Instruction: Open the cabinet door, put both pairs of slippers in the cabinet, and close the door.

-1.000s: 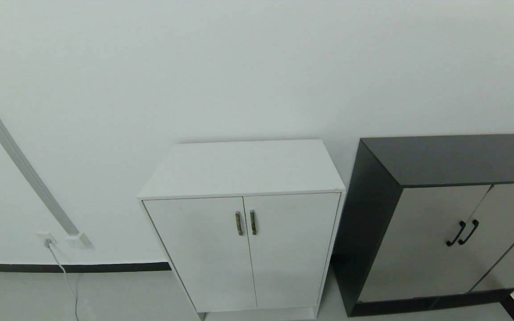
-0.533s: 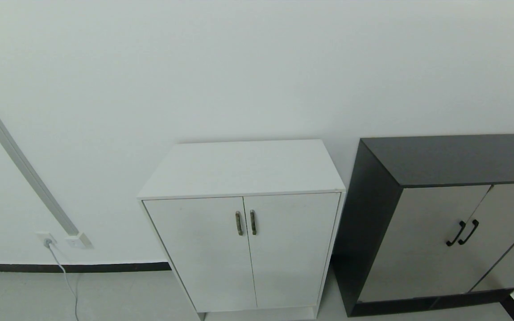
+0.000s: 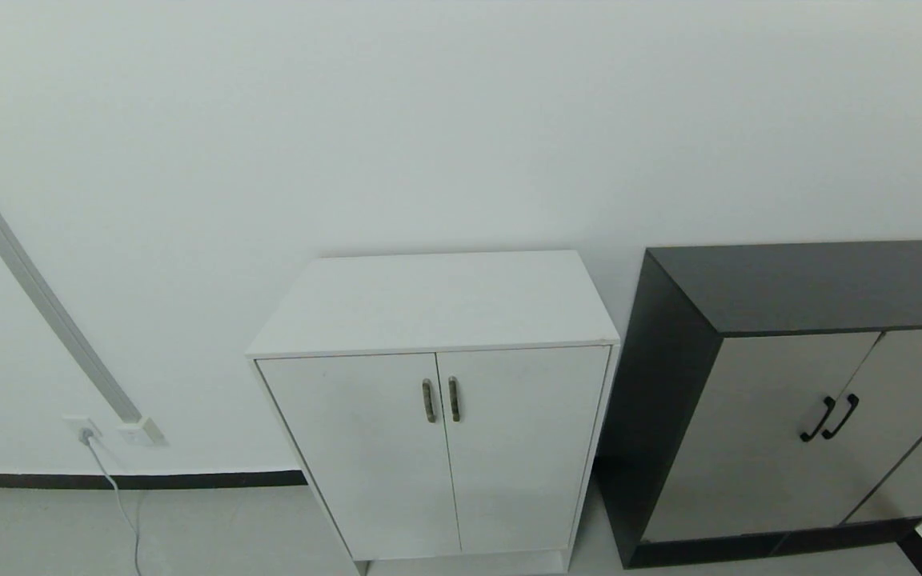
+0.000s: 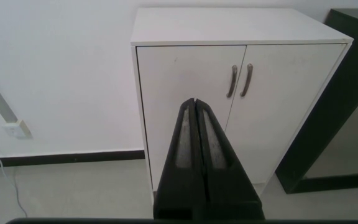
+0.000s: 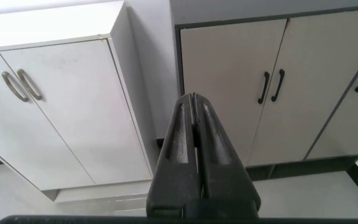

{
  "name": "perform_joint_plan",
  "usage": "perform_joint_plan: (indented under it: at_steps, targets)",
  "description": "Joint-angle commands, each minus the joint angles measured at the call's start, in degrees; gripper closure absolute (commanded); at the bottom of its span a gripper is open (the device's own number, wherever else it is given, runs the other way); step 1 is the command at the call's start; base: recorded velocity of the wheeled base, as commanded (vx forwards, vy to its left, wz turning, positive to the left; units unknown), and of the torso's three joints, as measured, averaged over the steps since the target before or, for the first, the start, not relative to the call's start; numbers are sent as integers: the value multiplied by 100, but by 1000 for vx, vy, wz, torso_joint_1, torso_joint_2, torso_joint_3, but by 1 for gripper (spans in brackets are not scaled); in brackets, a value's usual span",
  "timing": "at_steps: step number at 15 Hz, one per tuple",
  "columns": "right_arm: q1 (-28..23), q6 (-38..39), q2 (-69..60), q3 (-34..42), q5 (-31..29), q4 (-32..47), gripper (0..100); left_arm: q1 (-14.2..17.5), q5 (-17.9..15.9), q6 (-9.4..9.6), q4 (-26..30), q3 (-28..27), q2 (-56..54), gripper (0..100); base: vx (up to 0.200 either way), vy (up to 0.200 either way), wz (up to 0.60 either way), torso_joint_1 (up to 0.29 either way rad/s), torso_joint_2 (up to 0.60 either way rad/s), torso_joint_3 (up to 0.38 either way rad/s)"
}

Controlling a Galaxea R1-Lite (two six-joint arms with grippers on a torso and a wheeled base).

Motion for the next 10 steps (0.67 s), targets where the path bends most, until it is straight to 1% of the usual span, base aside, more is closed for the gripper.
perform_joint_plan:
  at_steps: [1,10]
  targets:
    - [0,-2,2,0,3,-2,100,9,0,-2,-1,1,-1,100,0,0,0,0,0,0]
    - [0,-11,2,0,12,-2,100,9,0,-2,-1,1,-1,100,0,0,0,0,0,0]
